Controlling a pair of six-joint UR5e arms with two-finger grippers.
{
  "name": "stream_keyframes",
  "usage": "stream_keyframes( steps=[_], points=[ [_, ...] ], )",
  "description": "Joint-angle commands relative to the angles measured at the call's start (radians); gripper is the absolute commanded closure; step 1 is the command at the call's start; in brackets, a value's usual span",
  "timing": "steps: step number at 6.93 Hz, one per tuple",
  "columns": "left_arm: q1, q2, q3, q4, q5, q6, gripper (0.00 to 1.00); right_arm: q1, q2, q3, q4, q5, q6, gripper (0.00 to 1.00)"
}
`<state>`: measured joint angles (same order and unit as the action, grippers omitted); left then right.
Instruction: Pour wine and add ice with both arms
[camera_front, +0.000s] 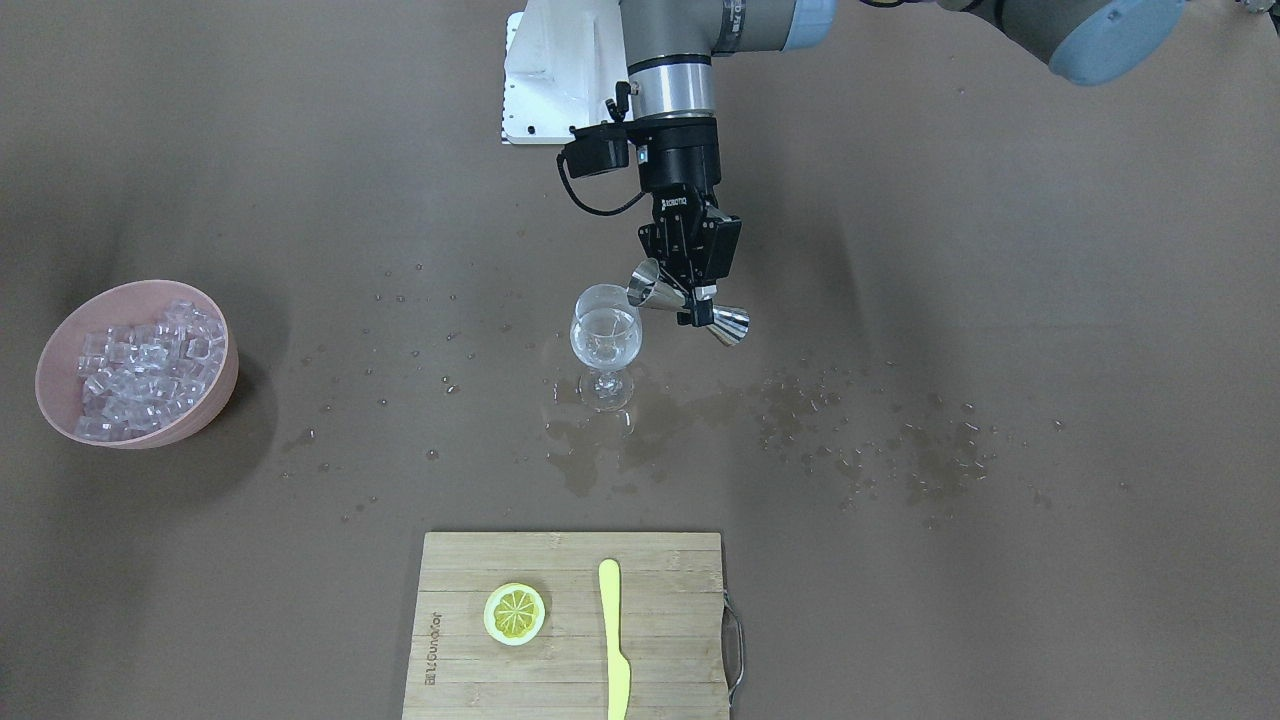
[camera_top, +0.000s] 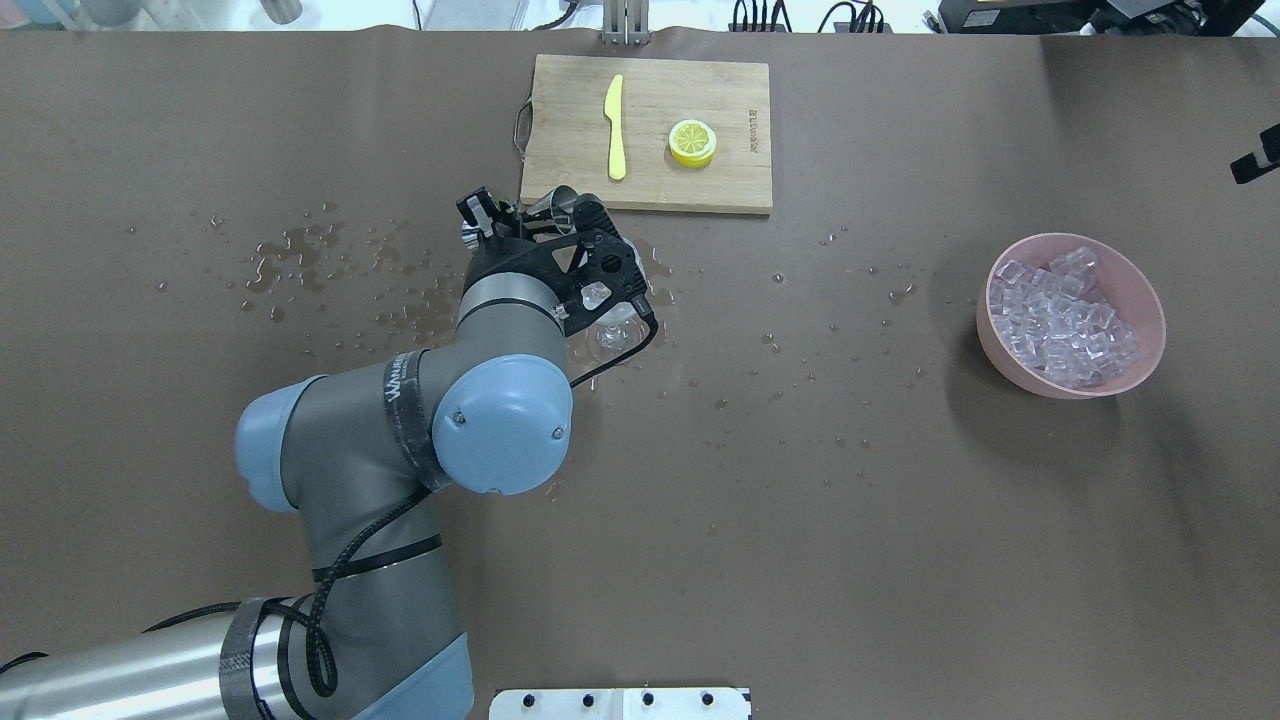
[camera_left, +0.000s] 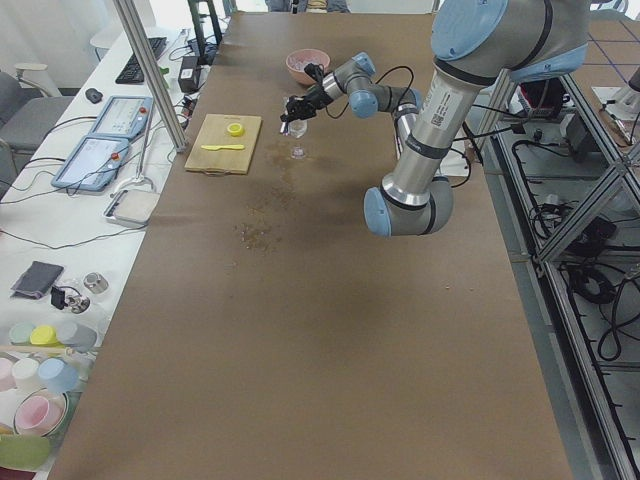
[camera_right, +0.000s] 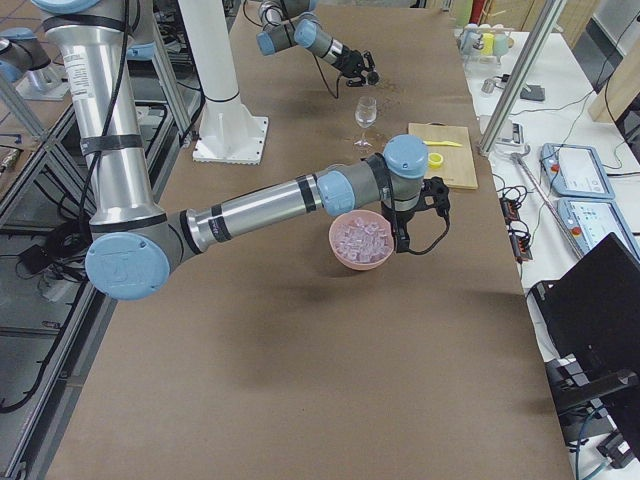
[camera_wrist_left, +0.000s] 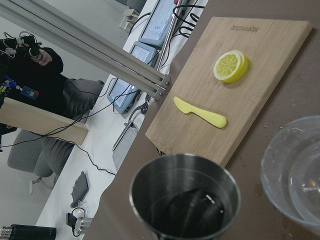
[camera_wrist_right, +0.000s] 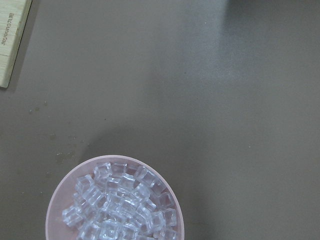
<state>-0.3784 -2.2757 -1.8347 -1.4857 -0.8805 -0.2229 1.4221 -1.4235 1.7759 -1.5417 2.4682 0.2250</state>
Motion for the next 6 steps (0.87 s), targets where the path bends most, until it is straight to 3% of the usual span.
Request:
stream_keyframes(
  steps=[1,6],
  points=[
    [0.001,-0.042,0.002,0.112,0.000,0.005,1.00,-0.003,0.000,0.000,0.000,0.001,0.000,0.00],
    [0.012,-0.117,0.006,0.309,-0.003,0.132,1.00,-0.015,0.001,-0.006,0.000,0.000,0.004,0.00]
  ],
)
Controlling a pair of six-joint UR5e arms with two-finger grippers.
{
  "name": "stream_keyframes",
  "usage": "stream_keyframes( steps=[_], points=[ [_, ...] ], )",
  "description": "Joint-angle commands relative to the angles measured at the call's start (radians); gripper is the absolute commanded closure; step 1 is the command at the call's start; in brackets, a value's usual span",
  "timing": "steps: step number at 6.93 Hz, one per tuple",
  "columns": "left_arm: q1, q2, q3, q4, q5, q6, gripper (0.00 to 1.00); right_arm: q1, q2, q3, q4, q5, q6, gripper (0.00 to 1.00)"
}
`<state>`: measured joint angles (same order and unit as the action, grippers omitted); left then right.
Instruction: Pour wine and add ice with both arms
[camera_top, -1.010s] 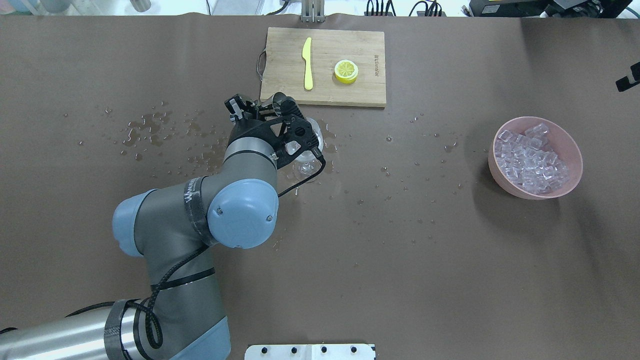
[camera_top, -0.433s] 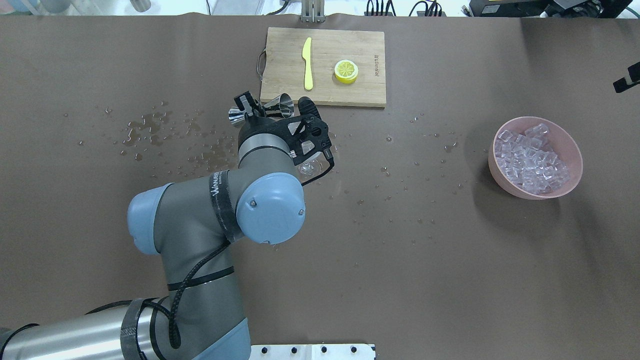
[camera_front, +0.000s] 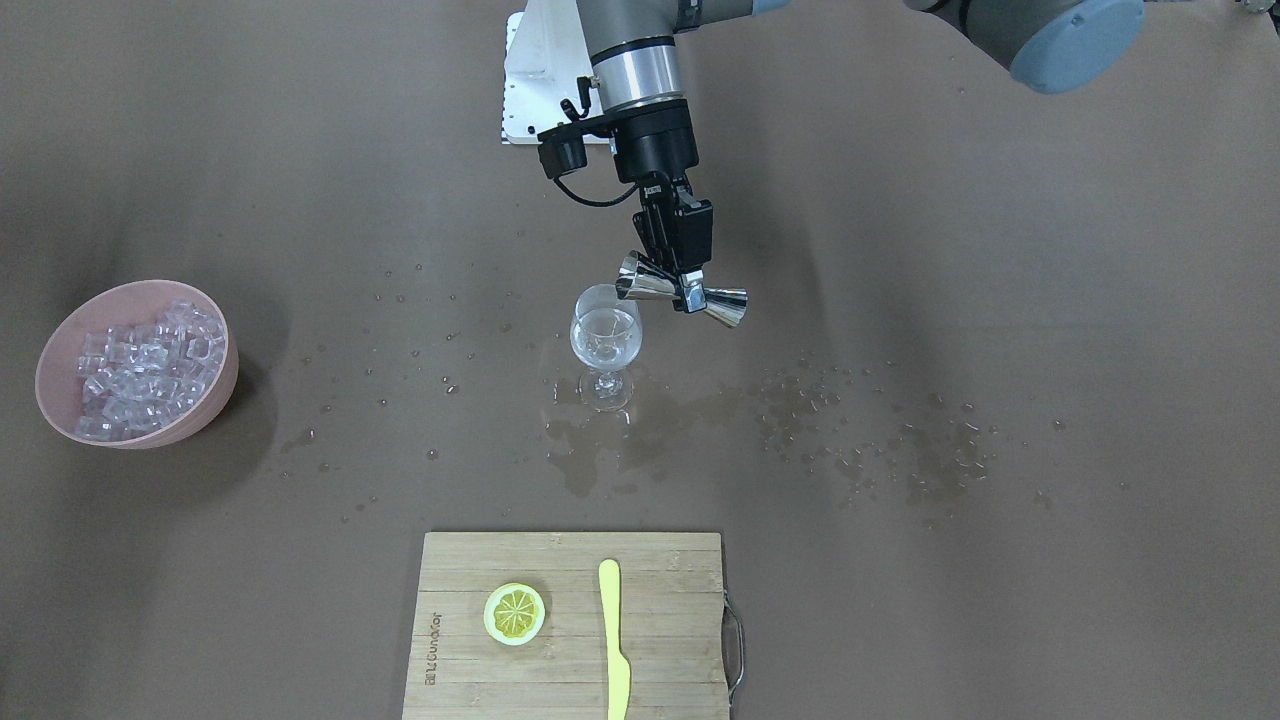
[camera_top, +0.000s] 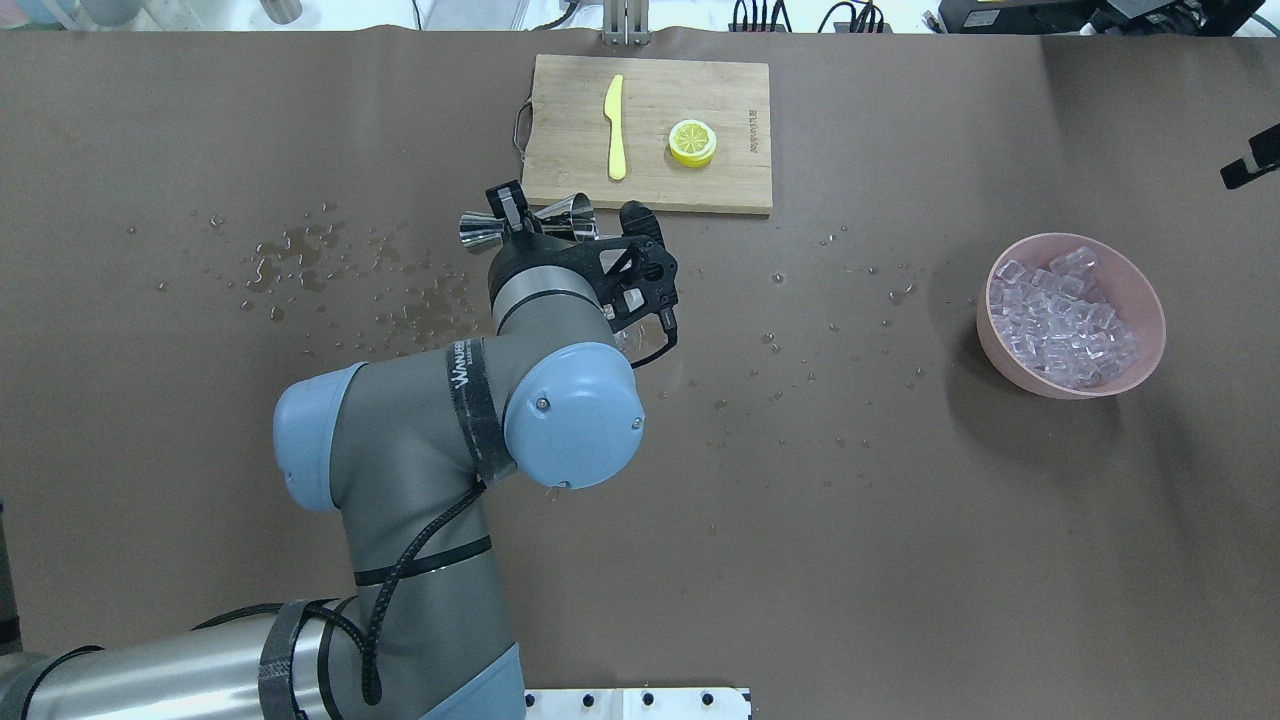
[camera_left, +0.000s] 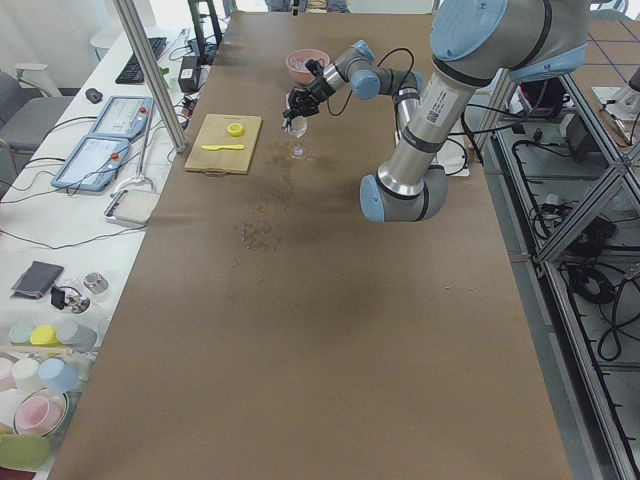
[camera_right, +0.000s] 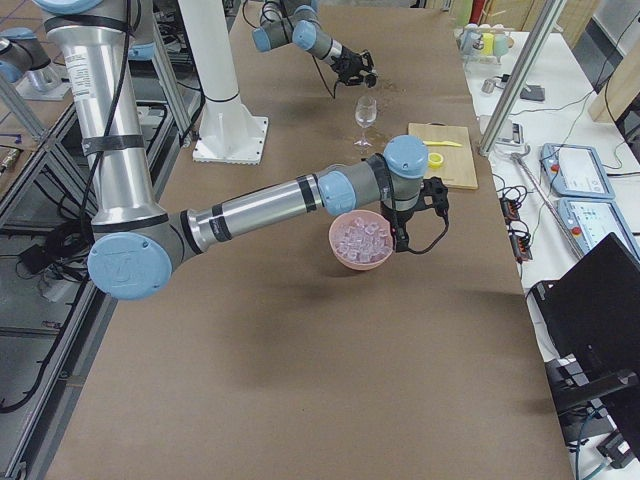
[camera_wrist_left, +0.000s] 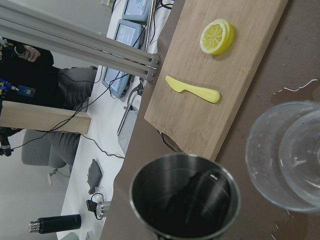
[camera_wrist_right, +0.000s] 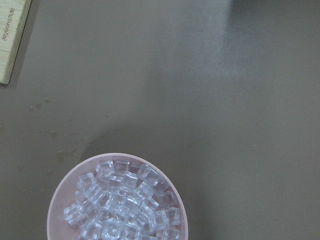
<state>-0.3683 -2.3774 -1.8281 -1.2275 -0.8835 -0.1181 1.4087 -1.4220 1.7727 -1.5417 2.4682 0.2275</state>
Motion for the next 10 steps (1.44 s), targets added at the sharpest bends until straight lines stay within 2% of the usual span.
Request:
stream_keyframes(
  steps=[1,6,8,10],
  points=[
    [0.002,-0.037,0.000,0.098,0.000,0.058,1.00,-0.002,0.000,-0.002,0.000,0.000,0.003,0.00],
    [0.003,-0.077,0.013,0.215,0.005,0.167,1.00,-0.013,0.000,-0.002,0.000,0.000,0.003,0.00],
    [0.003,-0.149,0.015,0.322,0.006,0.198,1.00,-0.017,0.000,-0.002,0.000,0.000,0.003,0.00],
    [-0.001,-0.117,-0.005,0.188,0.002,0.131,1.00,-0.019,0.000,-0.005,0.000,0.000,0.003,0.00]
  ],
)
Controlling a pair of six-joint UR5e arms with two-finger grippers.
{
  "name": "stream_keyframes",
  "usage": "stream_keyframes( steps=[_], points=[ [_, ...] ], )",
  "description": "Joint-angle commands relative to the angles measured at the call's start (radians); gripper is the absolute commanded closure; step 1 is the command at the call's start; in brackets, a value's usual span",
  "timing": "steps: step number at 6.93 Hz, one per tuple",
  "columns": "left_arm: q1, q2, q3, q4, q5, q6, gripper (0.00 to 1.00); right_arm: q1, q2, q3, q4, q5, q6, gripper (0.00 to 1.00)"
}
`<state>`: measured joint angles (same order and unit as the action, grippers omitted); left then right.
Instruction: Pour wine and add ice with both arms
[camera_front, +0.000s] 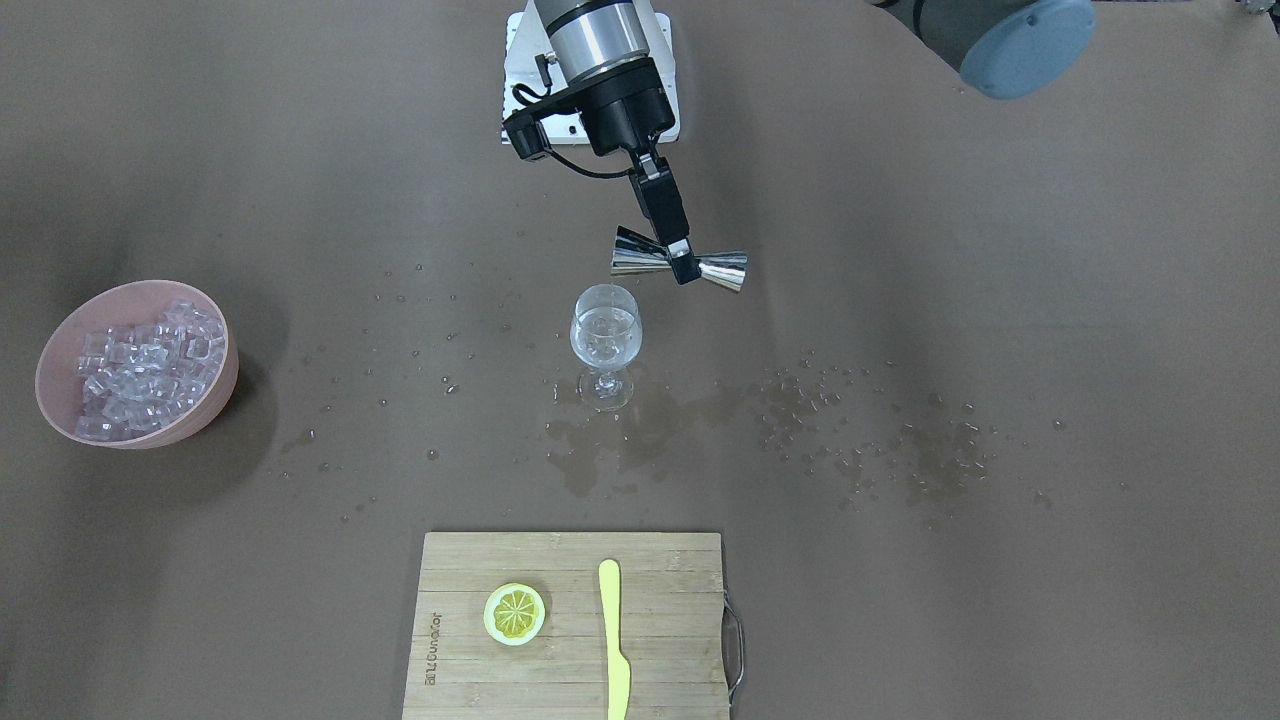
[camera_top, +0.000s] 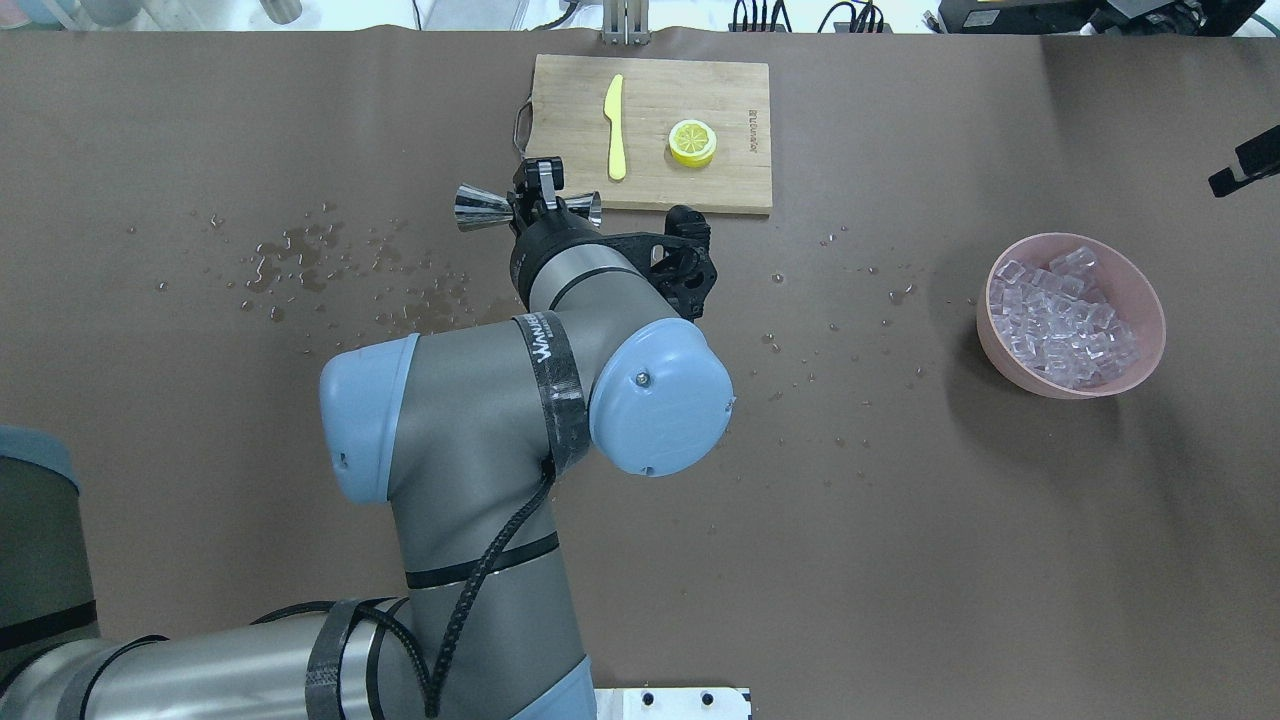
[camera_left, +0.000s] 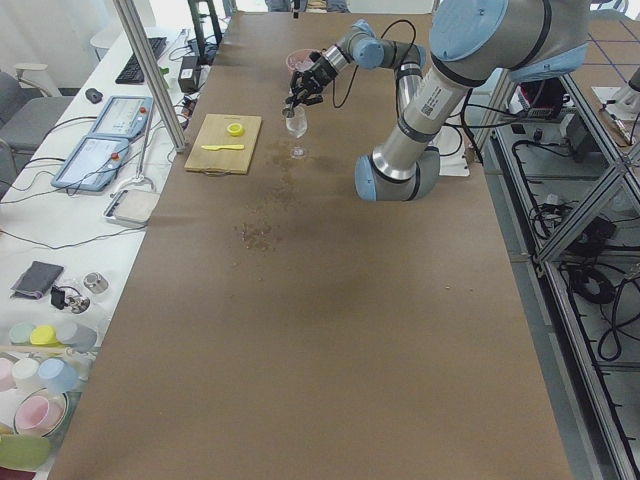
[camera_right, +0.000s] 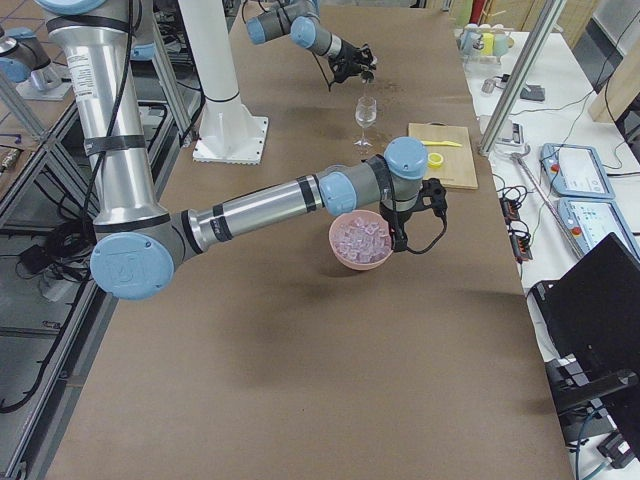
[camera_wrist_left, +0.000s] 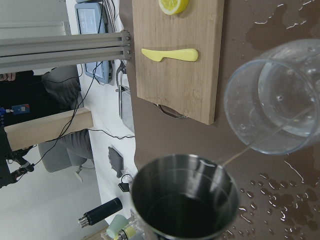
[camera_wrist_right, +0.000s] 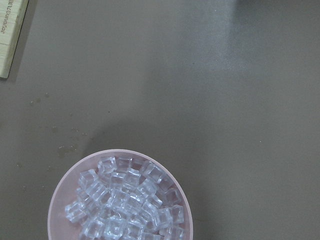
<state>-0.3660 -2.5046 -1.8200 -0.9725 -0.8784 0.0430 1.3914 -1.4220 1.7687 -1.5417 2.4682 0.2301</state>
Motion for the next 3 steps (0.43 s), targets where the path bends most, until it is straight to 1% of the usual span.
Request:
stream_keyframes(
  steps=[1,2,3],
  points=[
    [-0.008,0.156,-0.115,-0.254,-0.005,-0.139,1.00,-0.003,0.002,-0.002,0.000,0.000,0.000,0.00],
    [-0.039,0.344,-0.151,-0.627,-0.007,-0.199,1.00,-0.006,0.003,-0.003,0.000,-0.002,0.000,0.00],
    [-0.077,0.512,-0.128,-0.940,-0.008,-0.228,1.00,-0.011,0.005,-0.005,0.006,-0.002,0.000,0.00]
  ],
)
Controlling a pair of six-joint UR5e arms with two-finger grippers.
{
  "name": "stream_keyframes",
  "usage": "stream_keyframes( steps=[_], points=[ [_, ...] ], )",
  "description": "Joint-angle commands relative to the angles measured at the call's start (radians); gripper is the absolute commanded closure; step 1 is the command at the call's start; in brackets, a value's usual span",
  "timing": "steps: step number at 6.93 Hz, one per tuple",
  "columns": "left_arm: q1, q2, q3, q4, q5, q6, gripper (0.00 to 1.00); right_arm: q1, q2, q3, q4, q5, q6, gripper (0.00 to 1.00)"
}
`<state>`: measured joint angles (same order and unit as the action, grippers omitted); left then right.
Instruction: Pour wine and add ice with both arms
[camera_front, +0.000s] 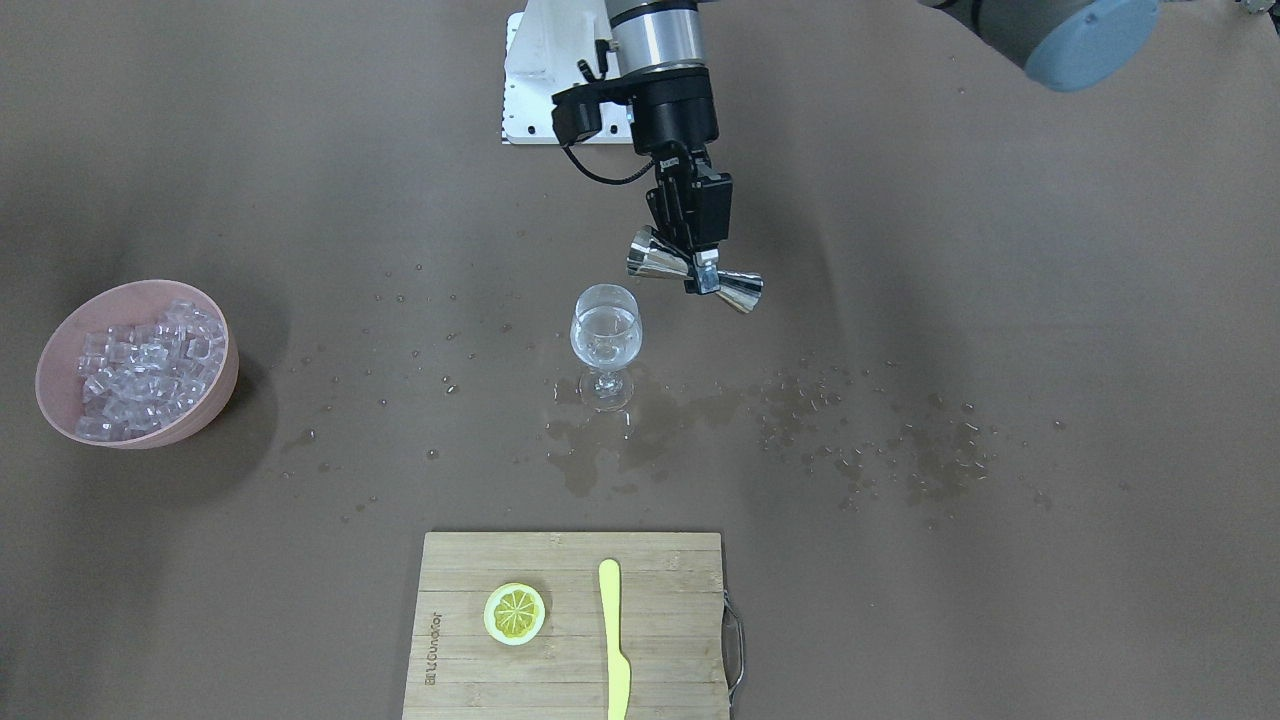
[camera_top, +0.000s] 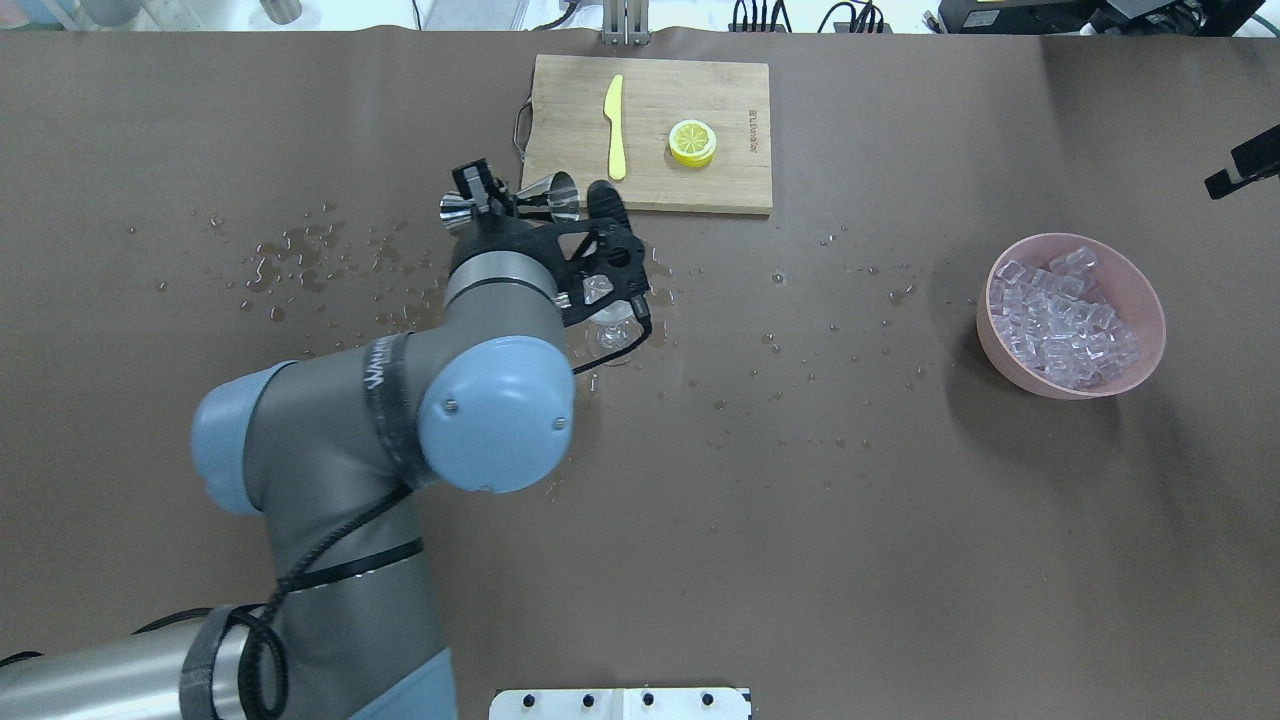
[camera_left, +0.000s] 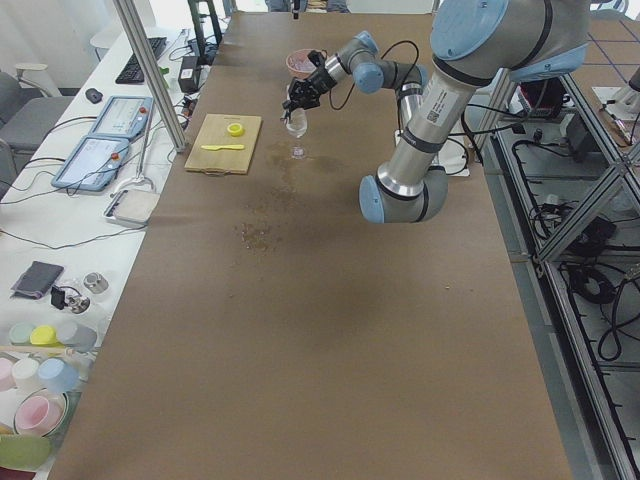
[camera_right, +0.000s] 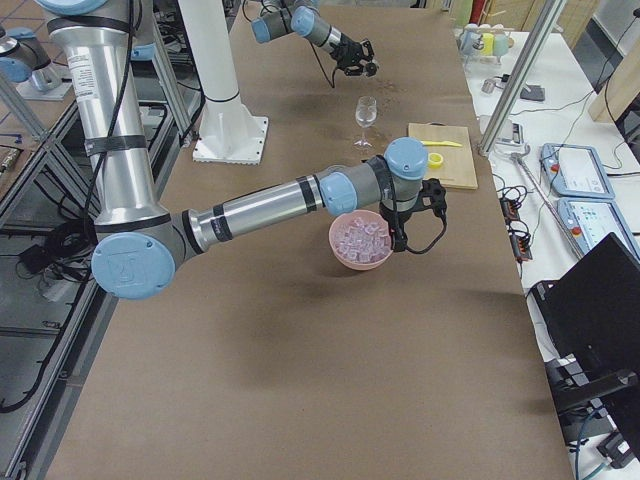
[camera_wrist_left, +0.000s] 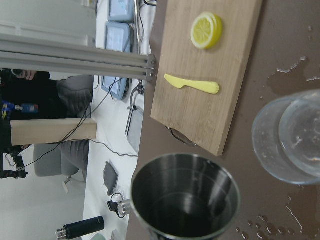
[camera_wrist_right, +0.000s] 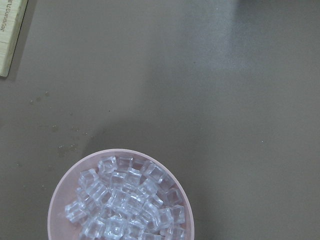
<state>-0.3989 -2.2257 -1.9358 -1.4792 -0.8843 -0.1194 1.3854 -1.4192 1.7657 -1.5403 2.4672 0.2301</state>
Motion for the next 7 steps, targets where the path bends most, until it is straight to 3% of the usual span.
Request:
stream_keyframes(
  steps=[1,2,3,4,5,6,7],
  points=[
    [-0.096,0.289,0.048,-0.622,-0.063,-0.148,1.00,-0.006,0.002,-0.002,0.005,-0.002,0.000,0.00],
    [-0.136,0.344,0.090,-0.715,-0.127,-0.315,1.00,-0.008,0.002,-0.008,0.006,-0.002,0.000,0.00],
    [-0.162,0.426,0.130,-0.903,-0.178,-0.415,1.00,-0.009,0.005,-0.009,0.006,-0.004,-0.002,0.00],
    [-0.217,0.527,0.220,-1.141,-0.243,-0.490,1.00,-0.009,0.008,-0.009,0.006,-0.005,-0.002,0.00],
    [-0.319,0.570,0.373,-1.394,-0.369,-0.514,1.00,-0.009,0.009,-0.008,0.008,-0.005,0.000,0.00],
    [-0.418,0.560,0.549,-1.523,-0.483,-0.581,1.00,-0.011,0.011,-0.006,0.008,-0.005,0.008,0.00],
    [-0.467,0.564,0.592,-1.559,-0.575,-0.665,1.00,-0.012,0.011,0.000,0.008,-0.005,0.011,0.00]
  ],
)
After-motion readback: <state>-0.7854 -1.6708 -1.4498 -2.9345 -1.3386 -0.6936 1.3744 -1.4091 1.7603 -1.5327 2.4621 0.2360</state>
